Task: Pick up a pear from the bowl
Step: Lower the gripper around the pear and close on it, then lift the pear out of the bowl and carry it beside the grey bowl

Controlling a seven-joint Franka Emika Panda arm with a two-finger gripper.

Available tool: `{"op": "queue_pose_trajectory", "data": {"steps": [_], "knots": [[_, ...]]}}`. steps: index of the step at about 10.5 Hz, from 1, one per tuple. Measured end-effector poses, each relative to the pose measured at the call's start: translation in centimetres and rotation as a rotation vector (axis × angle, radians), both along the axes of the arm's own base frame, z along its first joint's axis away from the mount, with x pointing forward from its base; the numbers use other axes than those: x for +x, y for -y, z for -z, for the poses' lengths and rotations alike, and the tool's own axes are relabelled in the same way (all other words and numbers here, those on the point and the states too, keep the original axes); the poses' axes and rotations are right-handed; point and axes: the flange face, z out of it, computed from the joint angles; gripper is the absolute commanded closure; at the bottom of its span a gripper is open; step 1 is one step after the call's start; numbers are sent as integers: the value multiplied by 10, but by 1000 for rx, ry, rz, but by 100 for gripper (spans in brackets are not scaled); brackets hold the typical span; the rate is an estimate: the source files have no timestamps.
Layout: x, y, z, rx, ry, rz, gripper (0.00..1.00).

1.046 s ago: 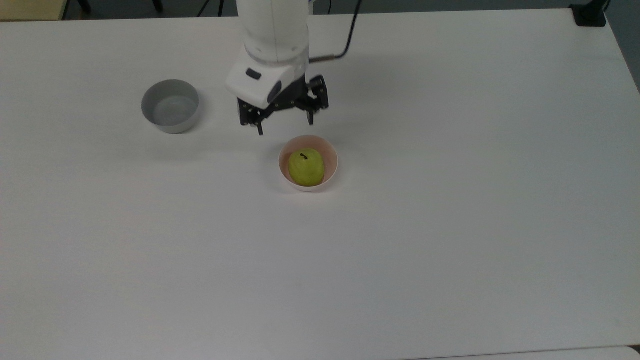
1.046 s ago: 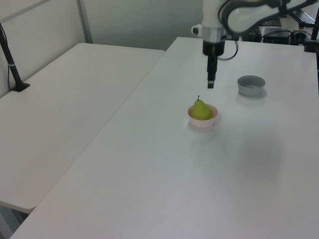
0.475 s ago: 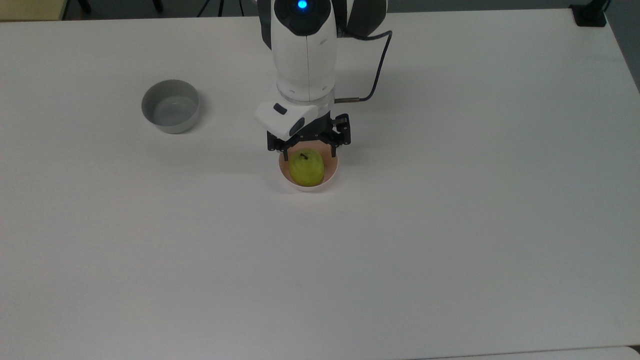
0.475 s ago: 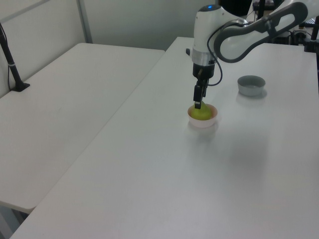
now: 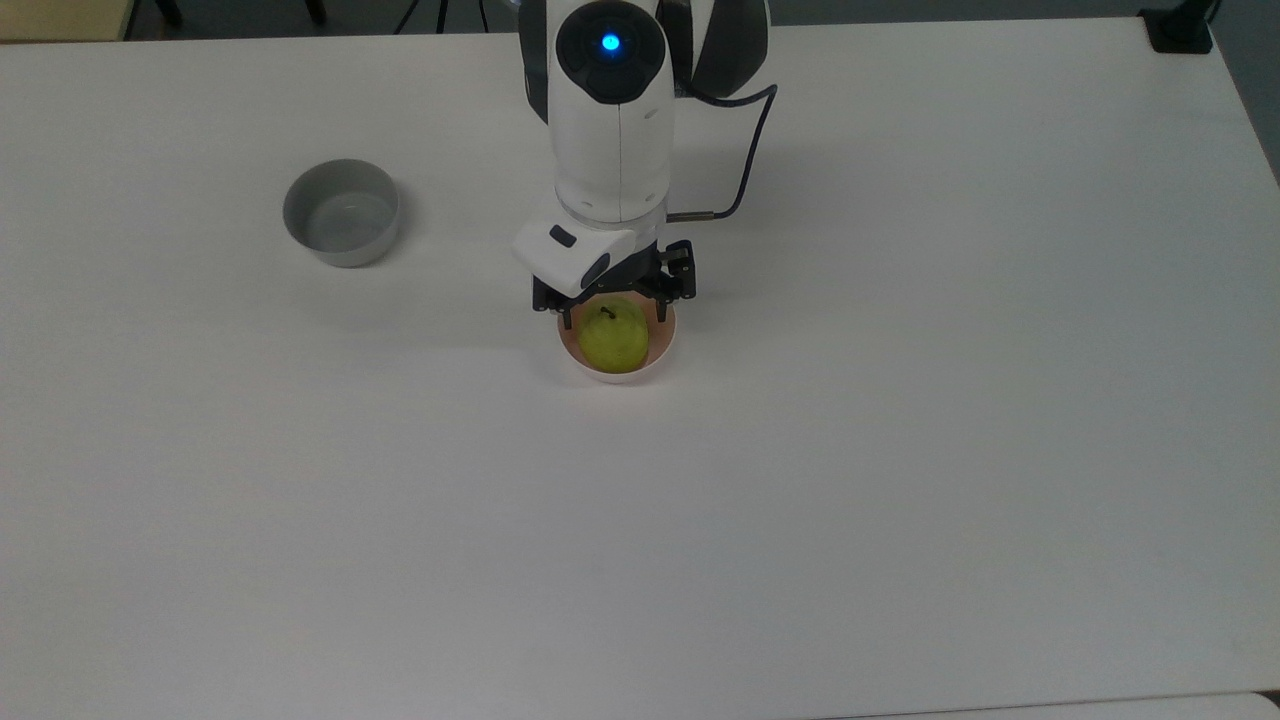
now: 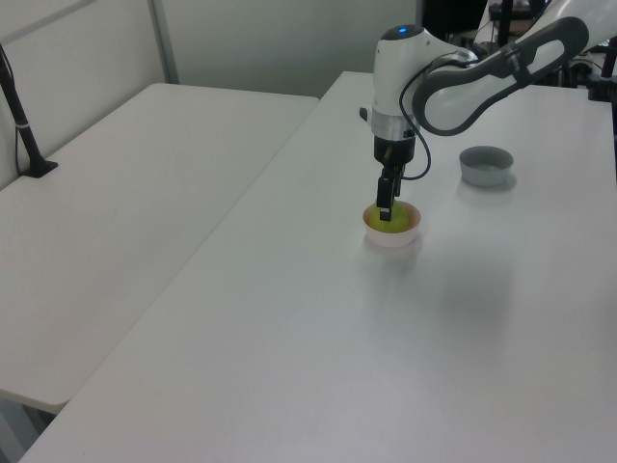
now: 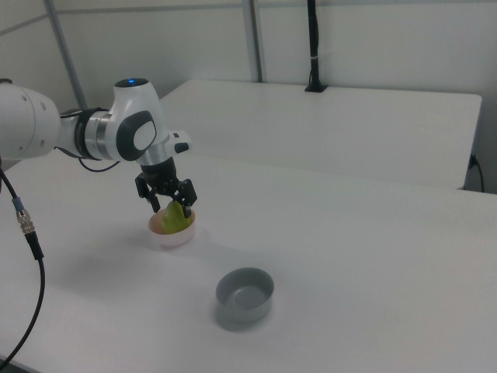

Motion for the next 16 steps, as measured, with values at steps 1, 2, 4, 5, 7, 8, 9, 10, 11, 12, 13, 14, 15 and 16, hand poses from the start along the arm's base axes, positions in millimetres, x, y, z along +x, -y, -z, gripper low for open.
{"op": "queue_pose_trajectory", "data": {"steps": [1,2,4,5,7,8,9,10,11,12,13,14,15,16], "knots": [[1,0,3,1,7,-1,3],[2,0,6,2,9,-1,9],[2,0,15,-6,-2,-5,45],[2,0,19,-15,-6,-11,68],[2,0,20,-18,-8,-14,94],[2,0,20,-18,-8,-14,99],[2,0,20,-19,-8,-14,100],[2,0,20,-19,-8,-14,100],[2,0,20,-19,-8,-14,100],[2,0,20,-19,-8,-14,100],[2,0,18,-18,-5,-14,100],[3,1,13,-18,3,-14,100],[3,2,6,-18,10,-12,100],[2,3,-4,-17,20,-10,100]]}}
